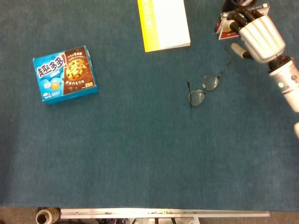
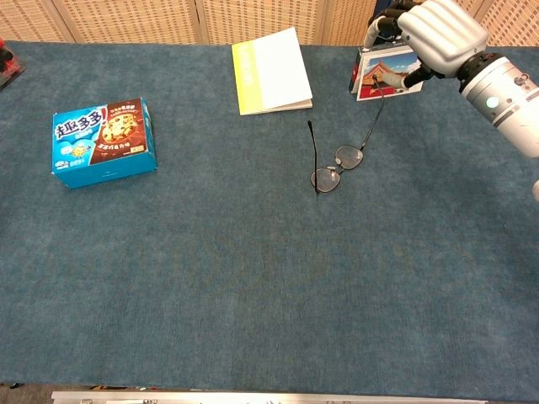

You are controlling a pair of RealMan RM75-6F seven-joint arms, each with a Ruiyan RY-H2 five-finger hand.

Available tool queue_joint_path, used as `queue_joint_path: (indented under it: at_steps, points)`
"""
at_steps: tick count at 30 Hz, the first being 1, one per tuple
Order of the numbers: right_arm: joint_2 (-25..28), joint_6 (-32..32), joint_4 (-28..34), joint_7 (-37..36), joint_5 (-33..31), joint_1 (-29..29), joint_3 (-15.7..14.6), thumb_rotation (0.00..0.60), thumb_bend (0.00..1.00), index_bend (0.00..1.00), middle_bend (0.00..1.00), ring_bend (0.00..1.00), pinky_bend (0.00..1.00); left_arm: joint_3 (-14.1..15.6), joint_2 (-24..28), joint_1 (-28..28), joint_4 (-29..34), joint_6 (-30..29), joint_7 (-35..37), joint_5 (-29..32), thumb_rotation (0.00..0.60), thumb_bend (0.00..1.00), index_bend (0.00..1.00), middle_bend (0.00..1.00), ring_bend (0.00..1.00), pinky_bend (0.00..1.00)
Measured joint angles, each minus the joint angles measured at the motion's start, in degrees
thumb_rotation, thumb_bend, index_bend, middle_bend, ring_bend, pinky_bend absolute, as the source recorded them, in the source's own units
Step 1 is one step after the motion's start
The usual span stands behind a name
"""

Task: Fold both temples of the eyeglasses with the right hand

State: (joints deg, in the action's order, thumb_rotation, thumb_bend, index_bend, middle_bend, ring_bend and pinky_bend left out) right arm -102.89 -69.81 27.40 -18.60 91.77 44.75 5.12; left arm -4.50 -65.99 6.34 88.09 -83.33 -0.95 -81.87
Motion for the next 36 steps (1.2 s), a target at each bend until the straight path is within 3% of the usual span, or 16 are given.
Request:
queue_joint_path:
  at_steps: [12, 24, 36]
  points:
    - [-1.8, -0.4, -1.8, -1.7, -0.1, 0.4, -0.9, 0.600, 0.21, 0.39, 0.33, 0.22, 0.40, 0.1, 0.3, -0.3, 0.3, -0.6, 0.4, -0.4, 0.600, 0.29, 0.52, 0.43, 0.28, 0.39]
    - [-2.5, -0.8, -2.1, -2.9, 0.0, 0.5, -1.8, 0.600, 0.11, 0.39, 0.33, 0.22, 0.40, 0.1, 0.3, -0.2, 0.3, -0.4, 0.5, -0.3, 0.600, 0.29, 0.52, 0.43, 0.28, 0.39]
    - [-3.1, -1.3, -0.7, -2.9, 0.8, 0.2, -3.1, 0.600, 0.11, 0.39, 0.33, 0.22, 0.40, 0.2, 0.4, -0.3, 0.3, -0.6, 0.6, -0.4, 0.600, 0.29, 0.52, 0.43, 0.28, 0.39]
